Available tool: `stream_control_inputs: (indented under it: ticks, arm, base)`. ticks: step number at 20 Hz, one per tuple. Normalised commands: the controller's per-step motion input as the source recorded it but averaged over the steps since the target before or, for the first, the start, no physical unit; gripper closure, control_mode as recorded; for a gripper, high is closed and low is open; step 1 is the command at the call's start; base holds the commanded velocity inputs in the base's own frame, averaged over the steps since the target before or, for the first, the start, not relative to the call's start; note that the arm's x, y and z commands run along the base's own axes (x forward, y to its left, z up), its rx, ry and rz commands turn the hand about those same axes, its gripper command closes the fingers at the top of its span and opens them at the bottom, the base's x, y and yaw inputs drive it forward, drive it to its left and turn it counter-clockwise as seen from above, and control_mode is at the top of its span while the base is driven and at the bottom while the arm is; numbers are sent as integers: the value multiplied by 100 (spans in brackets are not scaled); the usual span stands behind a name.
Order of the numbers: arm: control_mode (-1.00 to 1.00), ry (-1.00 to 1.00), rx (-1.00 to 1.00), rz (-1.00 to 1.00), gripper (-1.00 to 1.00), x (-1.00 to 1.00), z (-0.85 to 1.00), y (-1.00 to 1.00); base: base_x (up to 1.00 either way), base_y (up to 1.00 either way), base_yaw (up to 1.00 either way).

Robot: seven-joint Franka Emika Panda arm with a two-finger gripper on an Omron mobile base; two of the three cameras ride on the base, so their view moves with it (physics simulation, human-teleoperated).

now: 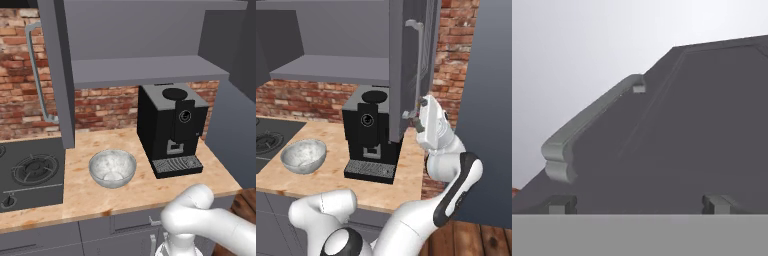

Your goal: Open the cabinet and move the ladle to the pot. Then close the cabinet.

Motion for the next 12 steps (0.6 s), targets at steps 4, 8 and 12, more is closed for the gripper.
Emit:
stream_control_inputs:
  ticks: [4, 8, 12]
  arm:
    - [-100, -6, 0, 0, -100, 0, 24, 55]
    - [-100, -2, -2, -4, -100, 0, 17, 84]
    - [-100, 0, -5, -12, -100, 0, 3, 90]
  base:
    - [0, 0, 0]
    - [0, 0, 0]
    - [0, 0, 0]
